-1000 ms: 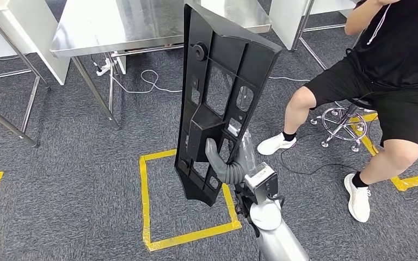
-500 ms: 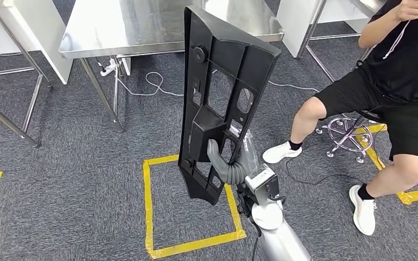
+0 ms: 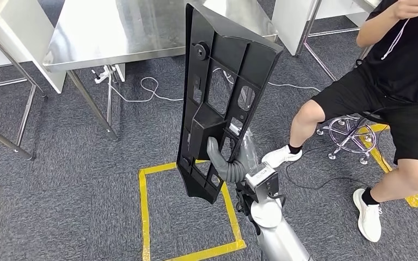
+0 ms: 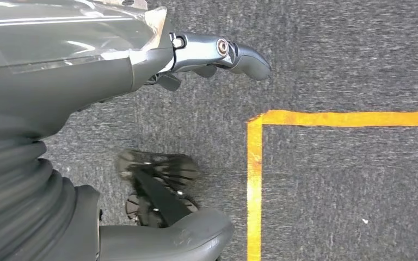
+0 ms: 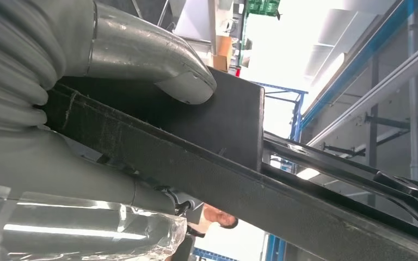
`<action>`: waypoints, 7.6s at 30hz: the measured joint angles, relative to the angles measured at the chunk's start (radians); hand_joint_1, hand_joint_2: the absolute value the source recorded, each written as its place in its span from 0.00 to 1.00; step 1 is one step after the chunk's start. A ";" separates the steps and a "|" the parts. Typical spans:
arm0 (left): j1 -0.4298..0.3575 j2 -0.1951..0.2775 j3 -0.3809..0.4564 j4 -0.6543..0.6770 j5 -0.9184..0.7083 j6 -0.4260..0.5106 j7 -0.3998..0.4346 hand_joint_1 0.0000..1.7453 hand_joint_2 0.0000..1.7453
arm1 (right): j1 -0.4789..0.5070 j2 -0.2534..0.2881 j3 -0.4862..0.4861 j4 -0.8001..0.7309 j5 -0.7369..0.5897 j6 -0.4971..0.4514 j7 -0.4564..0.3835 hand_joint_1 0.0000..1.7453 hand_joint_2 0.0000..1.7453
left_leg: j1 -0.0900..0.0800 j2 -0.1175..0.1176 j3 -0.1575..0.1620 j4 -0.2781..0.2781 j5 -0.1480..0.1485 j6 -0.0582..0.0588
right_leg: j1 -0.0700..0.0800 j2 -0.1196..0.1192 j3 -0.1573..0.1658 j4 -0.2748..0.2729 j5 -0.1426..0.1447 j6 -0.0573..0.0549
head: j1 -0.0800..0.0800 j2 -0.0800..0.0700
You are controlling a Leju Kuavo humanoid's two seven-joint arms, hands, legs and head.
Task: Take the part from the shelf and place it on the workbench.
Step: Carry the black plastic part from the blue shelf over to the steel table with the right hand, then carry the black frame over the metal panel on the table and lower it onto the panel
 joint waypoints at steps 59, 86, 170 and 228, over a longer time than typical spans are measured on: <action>0.027 -0.008 0.002 0.001 -0.040 0.031 0.014 0.00 1.00 | 0.023 0.022 -0.022 0.058 0.028 -0.023 -0.009 1.00 1.00 | 0.004 -0.001 0.036 0.035 -0.030 -0.003 | -0.017 -0.007 -0.033 0.009 0.023 0.013 | 0.003 0.000; 0.026 -0.010 0.005 0.011 -0.035 0.055 0.015 0.00 1.00 | 0.001 0.021 -0.030 0.106 0.015 -0.025 -0.029 1.00 1.00 | -0.018 -0.012 0.166 -0.115 0.069 0.037 | 0.003 -0.004 -0.038 -0.022 0.051 0.002 | 0.002 0.000; -0.070 -0.031 -0.026 0.016 -0.127 0.125 0.079 0.00 1.00 | -0.755 -0.030 0.323 1.135 1.225 -0.307 0.564 1.00 1.00 | -0.011 -0.013 0.184 -0.230 0.065 0.043 | 0.007 0.006 -0.125 0.010 0.102 0.039 | 0.006 0.000; 0.014 -0.019 0.069 0.016 -0.066 0.202 0.023 0.00 0.00 | -0.382 0.130 -0.033 0.380 -0.131 0.235 -0.074 0.00 0.00 | -0.014 -0.007 0.189 -0.230 0.062 0.043 | 0.006 0.009 -0.119 0.010 0.101 0.039 | 0.006 0.000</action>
